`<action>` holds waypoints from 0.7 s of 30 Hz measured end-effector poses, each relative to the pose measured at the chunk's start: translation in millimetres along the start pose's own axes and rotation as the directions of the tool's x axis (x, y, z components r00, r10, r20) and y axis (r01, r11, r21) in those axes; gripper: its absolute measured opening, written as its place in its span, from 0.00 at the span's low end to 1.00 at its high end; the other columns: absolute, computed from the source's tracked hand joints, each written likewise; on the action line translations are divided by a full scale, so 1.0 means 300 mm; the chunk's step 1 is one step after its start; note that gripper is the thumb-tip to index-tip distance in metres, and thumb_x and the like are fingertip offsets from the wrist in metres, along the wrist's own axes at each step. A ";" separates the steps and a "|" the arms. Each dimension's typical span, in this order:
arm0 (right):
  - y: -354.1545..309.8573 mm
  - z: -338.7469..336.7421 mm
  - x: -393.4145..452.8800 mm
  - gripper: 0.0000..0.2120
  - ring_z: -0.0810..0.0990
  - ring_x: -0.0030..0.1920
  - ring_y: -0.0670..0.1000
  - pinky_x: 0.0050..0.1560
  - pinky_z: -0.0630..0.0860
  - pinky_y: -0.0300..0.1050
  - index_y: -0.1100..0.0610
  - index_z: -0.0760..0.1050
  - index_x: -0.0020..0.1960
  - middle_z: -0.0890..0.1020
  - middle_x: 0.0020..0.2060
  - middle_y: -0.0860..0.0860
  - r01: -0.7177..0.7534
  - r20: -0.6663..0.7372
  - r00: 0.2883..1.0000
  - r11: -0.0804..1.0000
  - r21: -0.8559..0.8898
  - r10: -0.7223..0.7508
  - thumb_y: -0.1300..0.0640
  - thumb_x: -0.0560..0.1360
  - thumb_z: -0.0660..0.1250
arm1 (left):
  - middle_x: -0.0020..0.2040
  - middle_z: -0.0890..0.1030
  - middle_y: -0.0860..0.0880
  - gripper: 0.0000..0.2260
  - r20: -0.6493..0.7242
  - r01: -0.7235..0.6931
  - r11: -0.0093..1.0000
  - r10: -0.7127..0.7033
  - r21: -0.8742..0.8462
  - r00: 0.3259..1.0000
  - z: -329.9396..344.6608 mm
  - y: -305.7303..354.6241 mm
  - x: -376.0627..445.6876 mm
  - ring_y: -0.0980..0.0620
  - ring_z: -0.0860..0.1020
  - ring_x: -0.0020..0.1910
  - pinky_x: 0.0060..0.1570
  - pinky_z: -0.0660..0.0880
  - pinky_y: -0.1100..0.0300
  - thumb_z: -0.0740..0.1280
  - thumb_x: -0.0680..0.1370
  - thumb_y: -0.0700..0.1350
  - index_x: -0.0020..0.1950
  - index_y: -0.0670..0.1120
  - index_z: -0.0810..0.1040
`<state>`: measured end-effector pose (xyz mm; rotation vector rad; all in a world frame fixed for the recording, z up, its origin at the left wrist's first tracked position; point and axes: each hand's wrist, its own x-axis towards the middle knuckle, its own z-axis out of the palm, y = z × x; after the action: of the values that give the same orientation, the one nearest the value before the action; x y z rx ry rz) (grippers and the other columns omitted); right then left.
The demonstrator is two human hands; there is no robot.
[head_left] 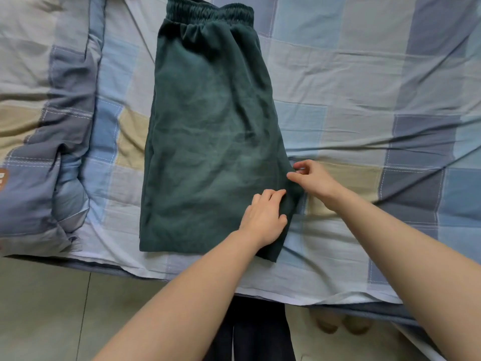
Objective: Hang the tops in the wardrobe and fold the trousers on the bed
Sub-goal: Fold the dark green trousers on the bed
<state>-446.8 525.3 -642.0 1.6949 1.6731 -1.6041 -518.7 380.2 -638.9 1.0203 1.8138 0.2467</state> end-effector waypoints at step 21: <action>-0.091 0.222 -0.100 0.28 0.70 0.66 0.62 0.59 0.73 0.52 0.56 0.65 0.74 0.69 0.70 0.56 0.607 0.632 0.645 -0.216 -0.765 -0.428 0.61 0.74 0.50 | 0.37 0.79 0.44 0.03 0.163 0.408 0.388 -0.528 -0.826 0.833 -0.090 -0.264 -0.114 0.52 0.77 0.29 0.33 0.78 0.61 0.66 0.78 0.37 0.51 0.41 0.75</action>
<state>-493.8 464.7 -628.0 -0.0056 2.5720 -0.1587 -578.4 312.9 -648.9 -0.2434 1.6820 0.7604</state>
